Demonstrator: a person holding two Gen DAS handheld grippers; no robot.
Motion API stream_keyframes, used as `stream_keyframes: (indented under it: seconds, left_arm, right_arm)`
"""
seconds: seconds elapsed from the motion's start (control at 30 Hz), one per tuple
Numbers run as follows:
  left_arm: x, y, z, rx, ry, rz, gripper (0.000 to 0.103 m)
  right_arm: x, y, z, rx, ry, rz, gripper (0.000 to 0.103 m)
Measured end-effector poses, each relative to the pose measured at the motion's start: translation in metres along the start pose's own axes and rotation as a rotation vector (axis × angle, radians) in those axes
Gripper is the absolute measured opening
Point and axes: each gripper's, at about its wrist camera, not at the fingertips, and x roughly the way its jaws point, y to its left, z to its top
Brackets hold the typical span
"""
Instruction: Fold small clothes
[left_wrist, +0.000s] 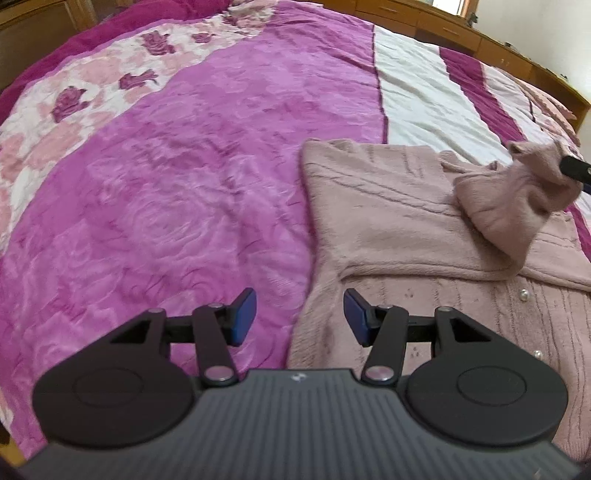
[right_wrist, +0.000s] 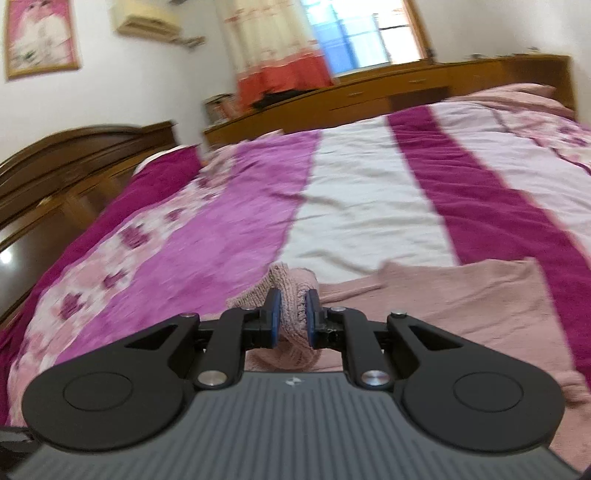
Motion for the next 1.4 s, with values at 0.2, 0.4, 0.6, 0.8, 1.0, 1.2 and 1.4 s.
stream_keyframes:
  seconds: [0.2, 0.4, 0.6, 0.8, 1.0, 1.2, 1.4]
  left_arm:
    - [0.013, -0.015, 0.003, 0.049, 0.013, -0.010, 0.054]
    - [0.031, -0.026, -0.001, 0.078, 0.035, -0.006, 0.054]
    - [0.039, -0.040, -0.002, 0.155, -0.045, 0.055, 0.054]
    - [0.032, -0.027, -0.001, 0.065, -0.121, 0.065, 0.023]
    - [0.036, -0.006, 0.000, -0.066, -0.109, 0.076, 0.023]
    - [0.035, 0.003, -0.001, -0.119, -0.115, 0.078, 0.023]
    - [0.034, 0.004, -0.003, -0.128, -0.113, 0.078, 0.025]
  right_arm:
    - [-0.006, -0.061, -0.001, 0.097, -0.016, -0.109, 0.015]
    - [0.002, -0.116, -0.018, 0.235, 0.036, -0.152, 0.015]
    - [0.009, -0.140, -0.034, 0.366, 0.075, -0.120, 0.017]
    - [0.002, -0.139, -0.033, 0.361, 0.030, -0.142, 0.036]
    - [0.005, -0.138, -0.035, 0.346, 0.051, -0.152, 0.045]
    - [0.006, -0.137, -0.039, 0.338, 0.073, -0.154, 0.050]
    - [0.009, -0.146, -0.039, 0.373, 0.071, -0.173, 0.052]
